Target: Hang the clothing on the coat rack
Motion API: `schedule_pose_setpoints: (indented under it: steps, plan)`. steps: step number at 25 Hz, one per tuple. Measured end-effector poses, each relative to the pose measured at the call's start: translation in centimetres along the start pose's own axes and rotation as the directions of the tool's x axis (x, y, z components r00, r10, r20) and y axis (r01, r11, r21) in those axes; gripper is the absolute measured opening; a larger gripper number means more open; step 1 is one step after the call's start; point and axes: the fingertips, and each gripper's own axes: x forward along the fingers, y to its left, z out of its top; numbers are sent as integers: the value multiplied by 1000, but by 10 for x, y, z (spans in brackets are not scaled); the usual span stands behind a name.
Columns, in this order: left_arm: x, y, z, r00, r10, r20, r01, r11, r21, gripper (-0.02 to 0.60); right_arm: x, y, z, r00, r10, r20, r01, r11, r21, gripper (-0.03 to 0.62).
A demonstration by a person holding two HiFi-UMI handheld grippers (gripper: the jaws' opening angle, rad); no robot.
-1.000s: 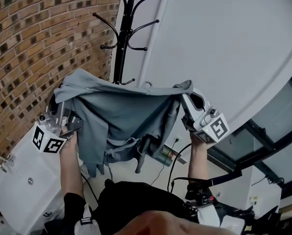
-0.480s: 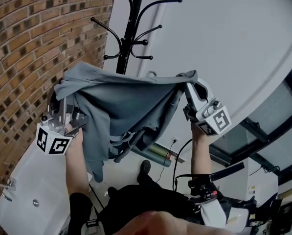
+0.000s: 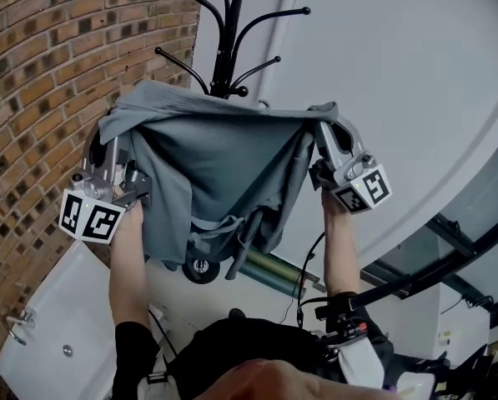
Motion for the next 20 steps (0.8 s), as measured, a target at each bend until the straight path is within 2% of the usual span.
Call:
schedule_pose_setpoints:
  steps: [4, 7, 8, 10, 12, 14, 15, 17, 18, 20]
  plan:
    - [49, 30, -11, 997, 55, -61, -54, 998, 16, 28, 48, -49, -3, 998, 20, 58, -24, 997, 76, 20]
    - [78, 61, -47, 982, 106, -155, -116, 992, -55, 28, 77, -86, -28, 1000, -10, 17, 8, 993, 121, 18]
    - [85, 72, -67, 970, 127, -209, -145, 987, -73, 28, 85, -100, -47, 999, -33, -26, 37, 988, 152, 20]
    - [88, 92, -115, 928, 160, -336, -207, 972, -107, 28, 97, -117, -103, 988, -49, -145, 88, 958, 274, 20]
    - [66, 99, -170, 883, 151, -444, -254, 950, -183, 28, 90, -99, -169, 966, 25, -256, 83, 912, 402, 18]
    - [28, 86, -217, 853, 102, -512, -265, 929, -257, 28, 64, -51, -217, 945, 149, -292, 20, 862, 506, 19]
    - [11, 74, -232, 850, 68, -522, -254, 922, -293, 28, 50, -26, -227, 941, 201, -271, -18, 832, 555, 20]
    - [-12, 47, -246, 868, 6, -496, -210, 910, -358, 28, 30, 9, -228, 947, 250, -201, -74, 780, 621, 18]
    - [-18, 35, -248, 882, -14, -471, -186, 908, -375, 29, 23, 18, -225, 952, 252, -175, -87, 769, 633, 18]
    - [-26, 19, -246, 900, -40, -433, -144, 912, -383, 29, 18, 27, -220, 959, 241, -148, -97, 770, 630, 20]
